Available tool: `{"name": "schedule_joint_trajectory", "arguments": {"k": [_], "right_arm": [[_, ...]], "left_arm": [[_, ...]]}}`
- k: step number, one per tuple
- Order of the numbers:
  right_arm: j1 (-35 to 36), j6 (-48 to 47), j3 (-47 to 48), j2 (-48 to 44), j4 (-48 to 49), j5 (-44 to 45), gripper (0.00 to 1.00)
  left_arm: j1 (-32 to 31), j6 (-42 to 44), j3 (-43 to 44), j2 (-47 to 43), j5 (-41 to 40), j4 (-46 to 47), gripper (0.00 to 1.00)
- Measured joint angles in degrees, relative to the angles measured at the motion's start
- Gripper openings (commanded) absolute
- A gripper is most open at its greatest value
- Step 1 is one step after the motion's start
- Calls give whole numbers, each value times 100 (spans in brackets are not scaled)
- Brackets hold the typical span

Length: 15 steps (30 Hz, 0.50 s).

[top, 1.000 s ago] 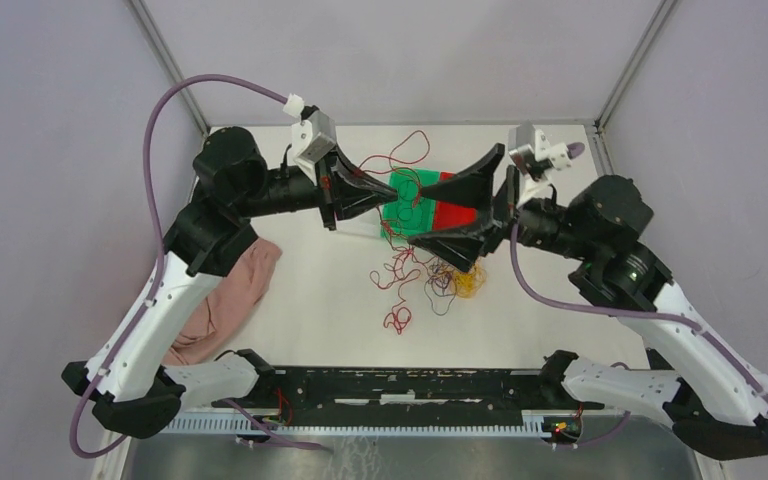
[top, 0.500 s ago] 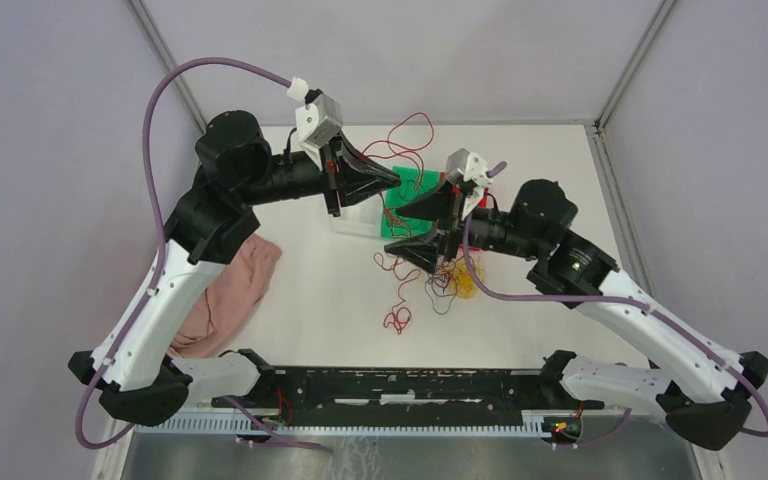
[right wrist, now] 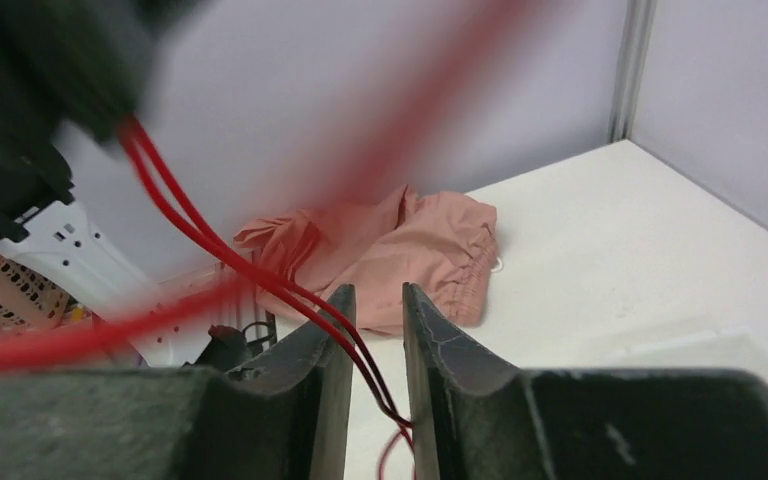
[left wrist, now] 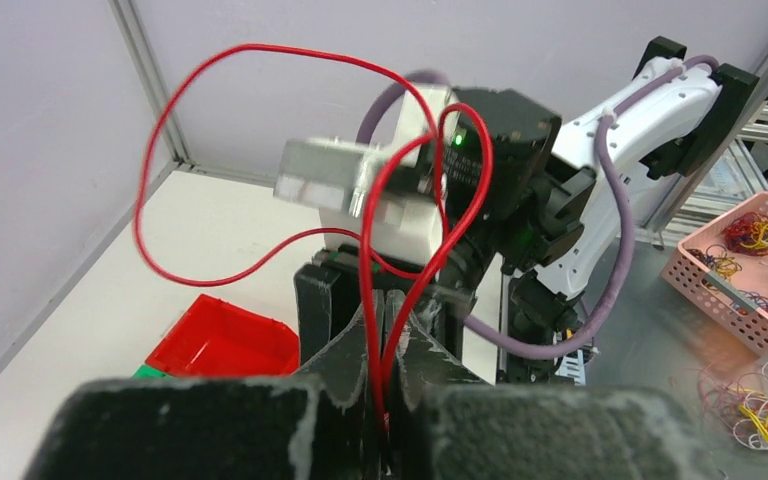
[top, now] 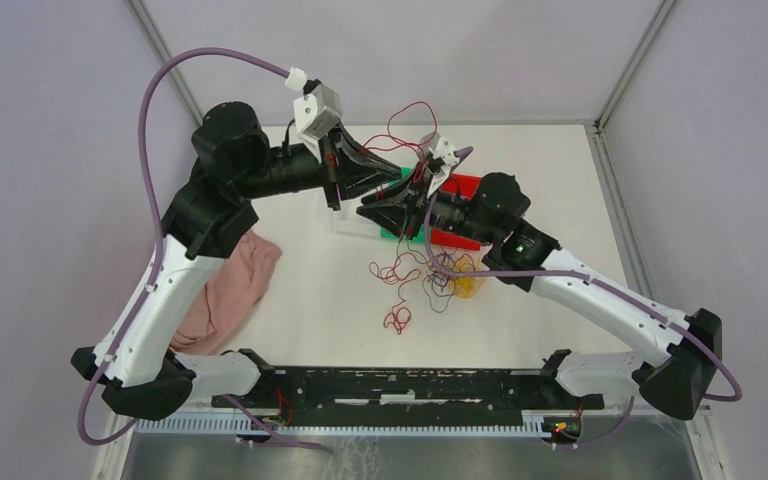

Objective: Untangle the cables
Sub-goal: Untie the cable.

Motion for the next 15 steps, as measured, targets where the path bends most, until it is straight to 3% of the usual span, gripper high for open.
{"name": "schedule_joint_trajectory", "arguments": {"k": [8, 15], "right_arm": [[-11, 70, -1145, -87, 457, 562, 20], [-105, 175, -1801, -87, 566, 968, 21]], "left_arm": [[0, 28, 664, 179, -63, -144, 3], [-2, 184, 1375, 269, -216, -138, 3]]}}
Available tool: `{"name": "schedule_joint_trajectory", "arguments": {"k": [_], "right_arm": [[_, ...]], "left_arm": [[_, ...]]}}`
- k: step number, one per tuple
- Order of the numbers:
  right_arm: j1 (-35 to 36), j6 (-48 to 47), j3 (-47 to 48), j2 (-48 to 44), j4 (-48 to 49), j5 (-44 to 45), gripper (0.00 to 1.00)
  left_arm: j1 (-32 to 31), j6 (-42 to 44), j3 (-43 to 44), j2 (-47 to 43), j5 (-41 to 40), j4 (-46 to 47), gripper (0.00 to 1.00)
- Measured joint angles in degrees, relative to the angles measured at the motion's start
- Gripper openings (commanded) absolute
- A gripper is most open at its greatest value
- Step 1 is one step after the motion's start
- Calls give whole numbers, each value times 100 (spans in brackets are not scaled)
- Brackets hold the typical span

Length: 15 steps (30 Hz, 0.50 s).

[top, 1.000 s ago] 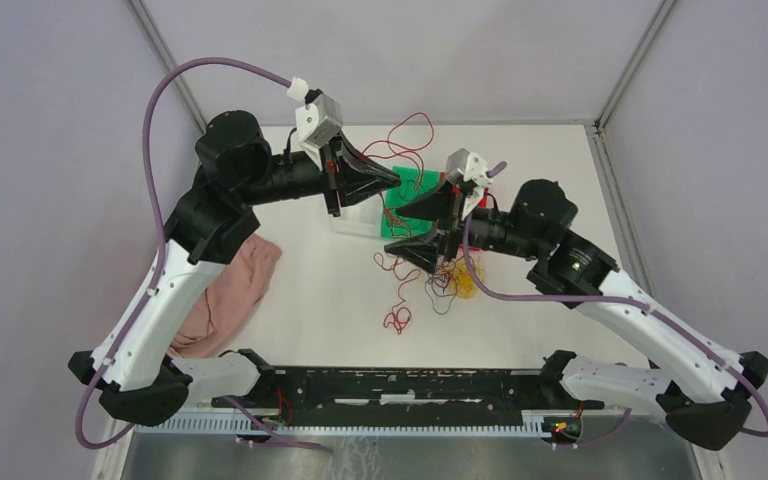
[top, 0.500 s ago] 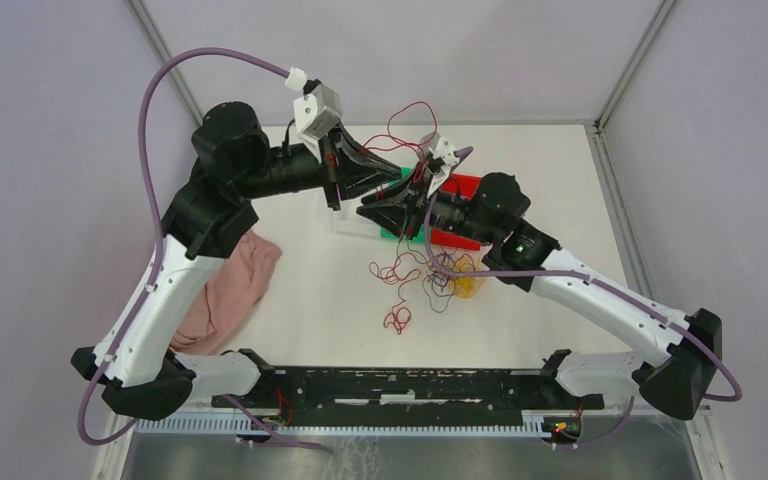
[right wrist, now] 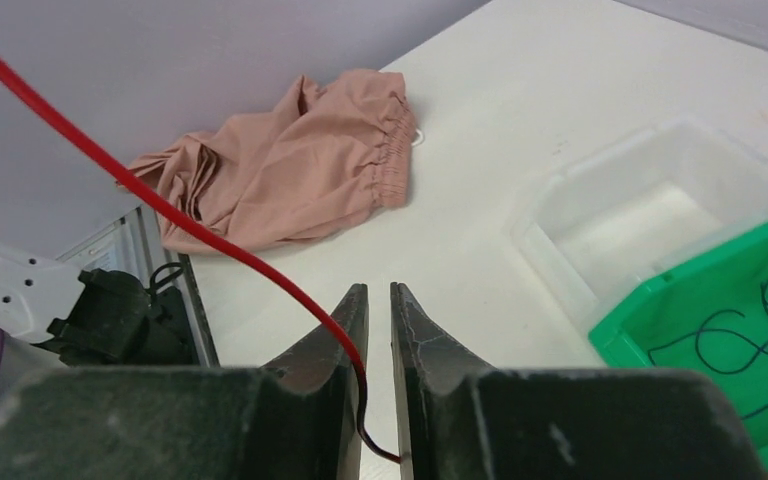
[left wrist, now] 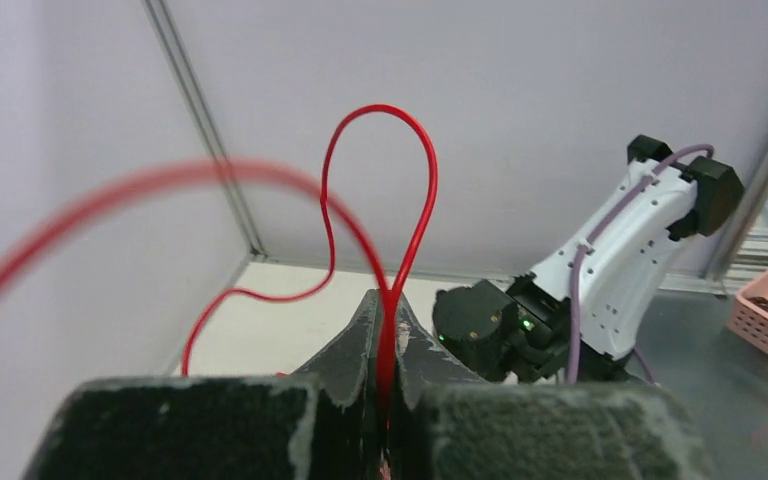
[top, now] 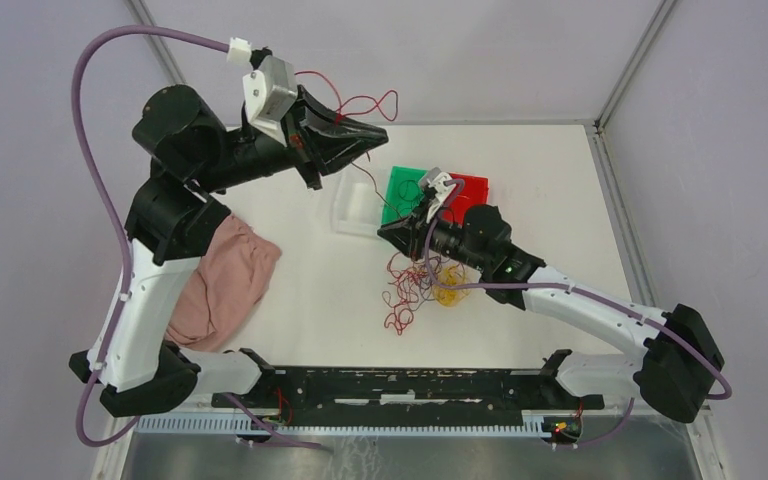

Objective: Untangle the cables
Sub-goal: Untie the cable.

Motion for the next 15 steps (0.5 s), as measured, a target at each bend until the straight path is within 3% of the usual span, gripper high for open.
{"name": "schedule_joint_trajectory", "arguments": {"k": [4, 10, 15], "right_arm": [[-13, 37, -306, -2, 168, 229, 31], [-13, 44, -527, 2, 190, 516, 31], [-13, 68, -754, 70, 341, 695, 34]], "left_arm": [[0, 249, 249, 24, -284, 131, 3], [2, 560, 382, 122, -772, 549, 3], [0, 715, 1117, 560, -1038, 859, 3]]}}
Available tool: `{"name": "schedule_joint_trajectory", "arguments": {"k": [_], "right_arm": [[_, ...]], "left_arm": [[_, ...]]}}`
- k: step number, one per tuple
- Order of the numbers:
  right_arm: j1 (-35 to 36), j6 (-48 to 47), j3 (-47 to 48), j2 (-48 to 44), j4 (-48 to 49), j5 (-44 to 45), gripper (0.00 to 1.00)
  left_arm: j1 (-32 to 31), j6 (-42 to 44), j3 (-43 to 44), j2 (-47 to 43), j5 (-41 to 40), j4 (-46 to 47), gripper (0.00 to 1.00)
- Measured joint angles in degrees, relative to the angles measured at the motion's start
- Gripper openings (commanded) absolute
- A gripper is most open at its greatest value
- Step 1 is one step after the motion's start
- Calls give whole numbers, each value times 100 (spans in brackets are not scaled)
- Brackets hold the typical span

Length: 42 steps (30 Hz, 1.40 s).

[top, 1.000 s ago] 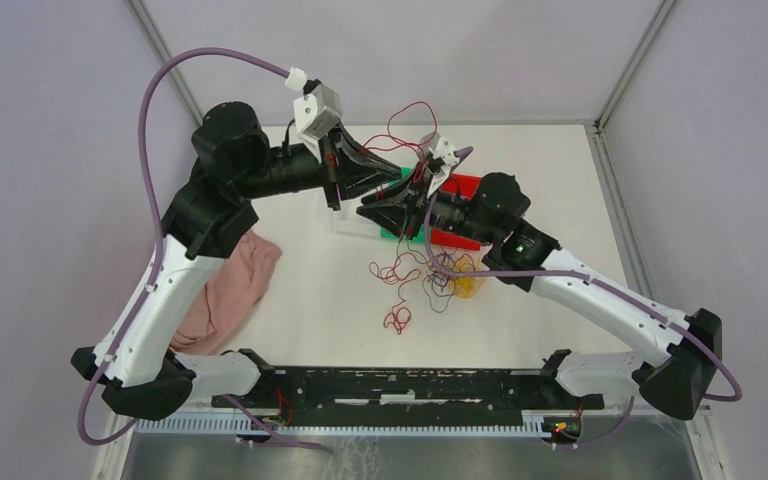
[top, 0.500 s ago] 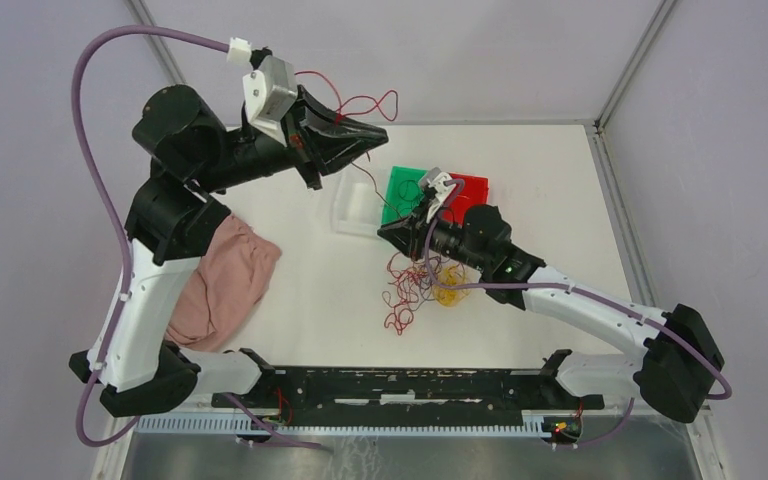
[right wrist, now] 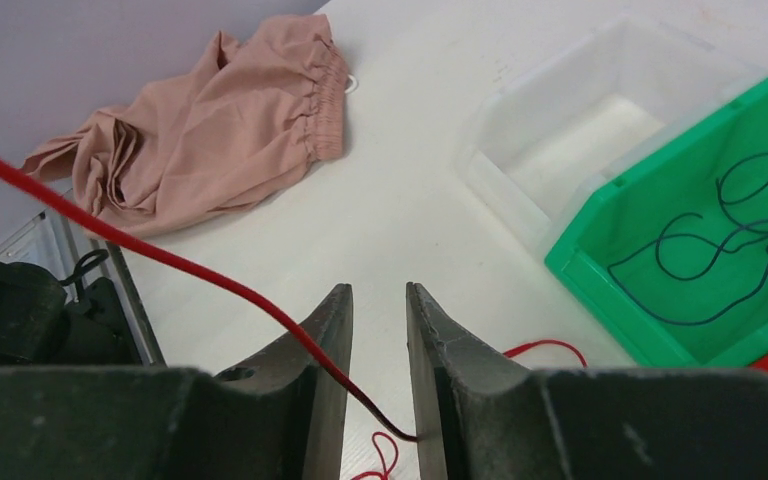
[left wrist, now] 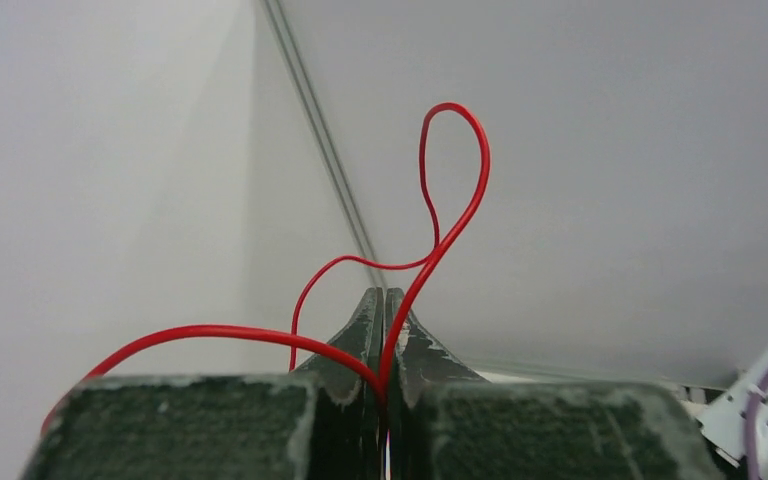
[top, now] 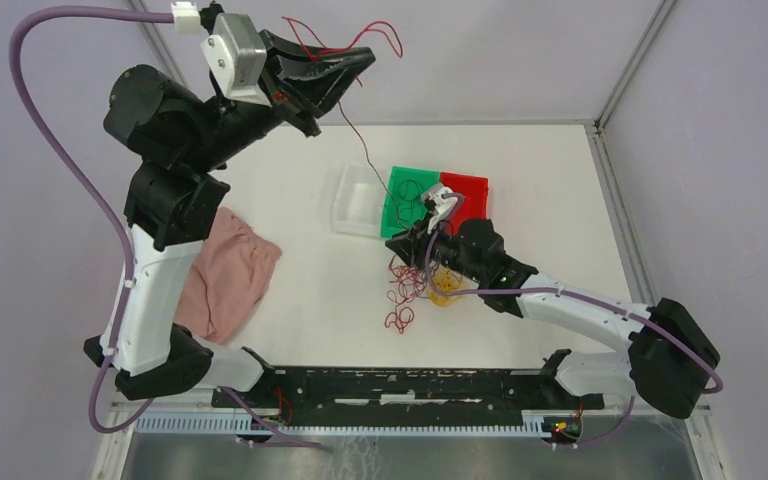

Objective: Untangle the cables
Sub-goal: Untie the cable.

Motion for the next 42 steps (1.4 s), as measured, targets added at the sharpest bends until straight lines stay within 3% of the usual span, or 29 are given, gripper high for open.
{"name": "schedule_joint_trajectory", "arguments": {"k": [25, 35, 42], "right_arm": [[0, 540, -892, 1692, 1292, 299, 51], [2, 463, -1338, 1357, 1432, 940, 59], [2, 201, -1335, 407, 1113, 1121, 56]], "left_arm": [[2, 846, 1475, 538, -813, 2144, 3], [2, 2002, 1812, 566, -1270, 3777, 3], [2, 2516, 1641, 354, -1285, 3729, 3]]}}
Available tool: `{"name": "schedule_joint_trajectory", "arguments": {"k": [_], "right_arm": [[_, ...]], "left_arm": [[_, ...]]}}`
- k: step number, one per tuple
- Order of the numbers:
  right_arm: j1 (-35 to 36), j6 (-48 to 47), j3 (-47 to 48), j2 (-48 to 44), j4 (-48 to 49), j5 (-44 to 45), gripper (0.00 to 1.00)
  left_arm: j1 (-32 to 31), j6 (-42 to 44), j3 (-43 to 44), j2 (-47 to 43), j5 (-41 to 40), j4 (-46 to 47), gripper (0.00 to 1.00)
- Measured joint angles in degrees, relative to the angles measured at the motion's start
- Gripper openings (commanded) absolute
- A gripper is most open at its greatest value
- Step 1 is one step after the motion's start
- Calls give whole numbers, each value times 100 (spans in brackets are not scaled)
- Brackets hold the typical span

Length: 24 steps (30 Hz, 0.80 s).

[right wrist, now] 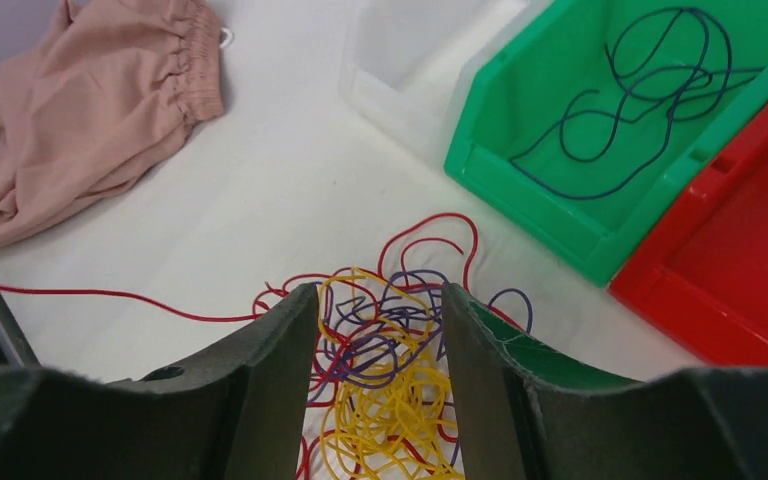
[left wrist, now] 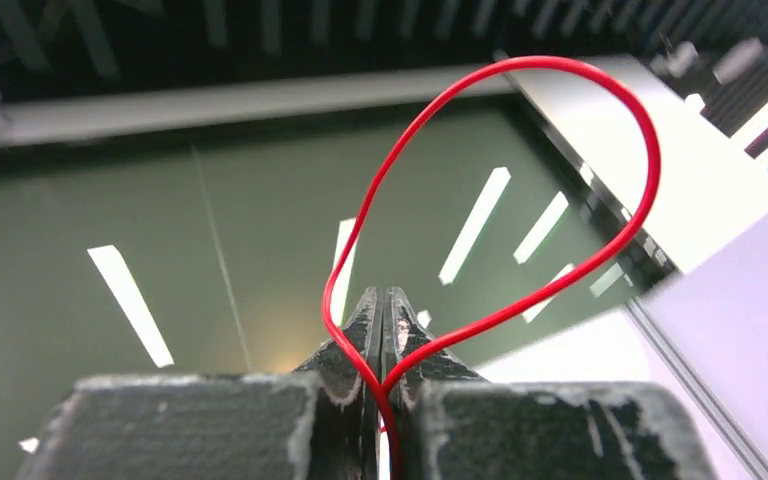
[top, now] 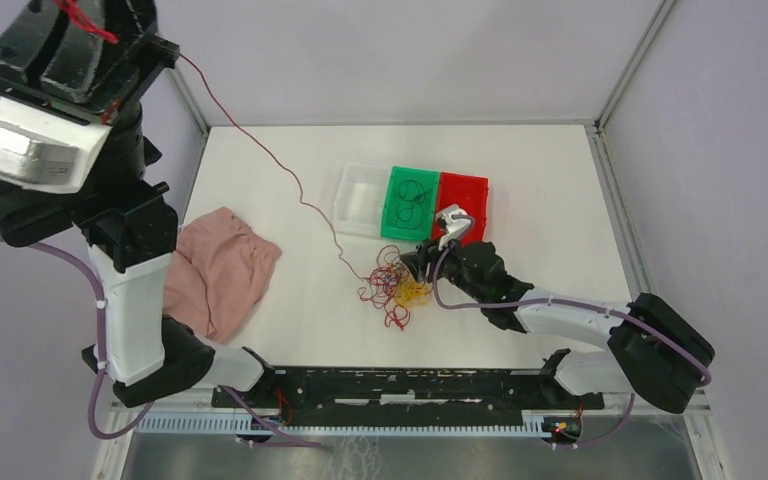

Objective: Untangle the cables
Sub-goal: Untie the cable.

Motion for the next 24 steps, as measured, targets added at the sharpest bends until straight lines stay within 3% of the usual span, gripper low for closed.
{"name": "schedule_joint_trajectory", "arguments": {"k": [7, 9, 17, 24], "right_arm": [[0, -278, 778, -299, -708, -837, 76], [-2, -354, 973, -315, -828, -1189, 79], [31, -317, 1635, 260, -881, -2957, 84], [527, -553, 2267, 927, -1158, -3587, 83]], "left_arm": [[-2, 278, -2581, -1211, 17, -933, 3], [0, 396, -2844, -1268, 20, -1137, 3], [0, 769, -2389, -769, 9, -1858, 3], [-2, 953, -2212, -820, 9, -1937, 3]]}}
